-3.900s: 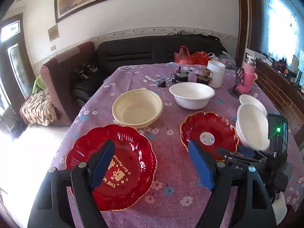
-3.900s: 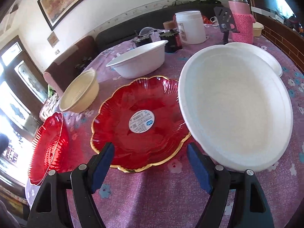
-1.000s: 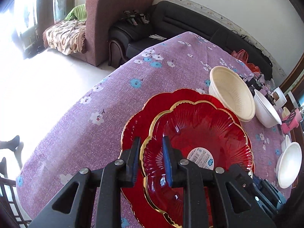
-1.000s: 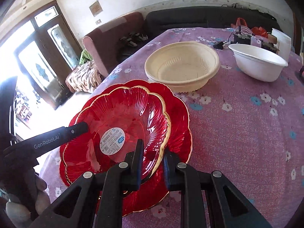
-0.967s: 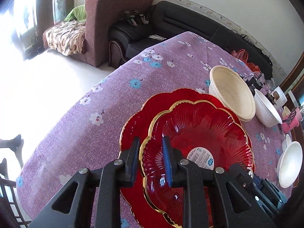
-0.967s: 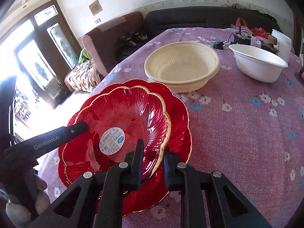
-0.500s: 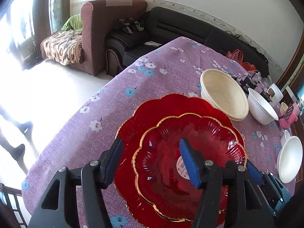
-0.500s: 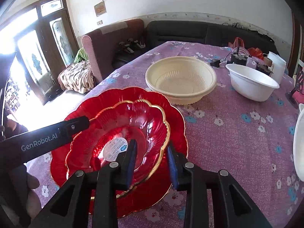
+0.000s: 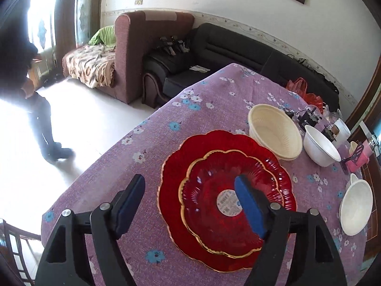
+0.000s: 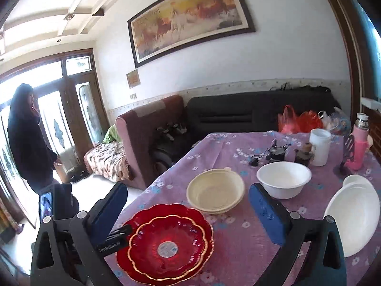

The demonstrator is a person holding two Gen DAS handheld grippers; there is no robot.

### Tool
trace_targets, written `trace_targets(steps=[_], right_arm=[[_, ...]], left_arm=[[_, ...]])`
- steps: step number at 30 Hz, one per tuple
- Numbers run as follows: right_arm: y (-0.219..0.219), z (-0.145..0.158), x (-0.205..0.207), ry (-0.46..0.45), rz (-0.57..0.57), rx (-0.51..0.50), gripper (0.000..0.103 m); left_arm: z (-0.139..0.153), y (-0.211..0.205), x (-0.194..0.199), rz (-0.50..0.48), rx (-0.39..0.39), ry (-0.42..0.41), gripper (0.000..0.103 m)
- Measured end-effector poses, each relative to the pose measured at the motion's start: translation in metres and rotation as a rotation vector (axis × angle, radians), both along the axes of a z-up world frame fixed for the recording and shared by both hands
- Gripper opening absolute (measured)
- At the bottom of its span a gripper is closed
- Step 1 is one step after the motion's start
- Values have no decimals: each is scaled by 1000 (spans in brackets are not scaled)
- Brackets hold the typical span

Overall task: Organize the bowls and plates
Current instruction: 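Open both grippers and move them to the large white plate, then grasp the white plate rim with both grippers and lift it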

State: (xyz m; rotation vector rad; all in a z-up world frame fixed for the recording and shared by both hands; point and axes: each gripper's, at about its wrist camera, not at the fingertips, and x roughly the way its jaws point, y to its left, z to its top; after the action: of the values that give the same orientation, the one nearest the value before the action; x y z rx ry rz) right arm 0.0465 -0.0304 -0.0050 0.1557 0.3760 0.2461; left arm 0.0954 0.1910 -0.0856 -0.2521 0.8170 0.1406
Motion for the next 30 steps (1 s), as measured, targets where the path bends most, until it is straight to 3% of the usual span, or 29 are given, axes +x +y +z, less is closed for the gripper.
trace_targets(steps=[2, 7, 10, 12, 14, 18, 21, 23, 26, 30], right_arm=[[-7, -16, -4, -9, -38, -19, 103], [-54, -63, 0, 168, -110, 27, 103], [-92, -66, -17, 148, -199, 38, 103], [-121, -61, -28, 119, -270, 36, 103], [-150, -52, -39, 91, -337, 28, 103], [-205, -42, -46, 78, -473, 6, 103], [-255, -39, -57, 53, -577, 69, 102], [-281, -41, -60, 64, -623, 109, 90], [-313, -58, -60, 123, -661, 177, 74], [-336, -97, -55, 191, -659, 268, 74]], left_arm=[[6, -13, -9, 5, 36, -38, 77], [25, -62, -41, 13, 236, -186, 78], [40, -89, -59, 25, 367, -287, 87], [50, -103, -69, 12, 395, -345, 92], [55, -116, -71, -49, 371, -356, 95], [56, -145, -59, -213, 317, -277, 95], [53, -163, -49, -309, 244, -213, 95], [49, -173, -40, -353, 186, -163, 95], [37, -186, -25, -395, 104, -80, 95], [17, -207, -6, -438, 27, 24, 95]])
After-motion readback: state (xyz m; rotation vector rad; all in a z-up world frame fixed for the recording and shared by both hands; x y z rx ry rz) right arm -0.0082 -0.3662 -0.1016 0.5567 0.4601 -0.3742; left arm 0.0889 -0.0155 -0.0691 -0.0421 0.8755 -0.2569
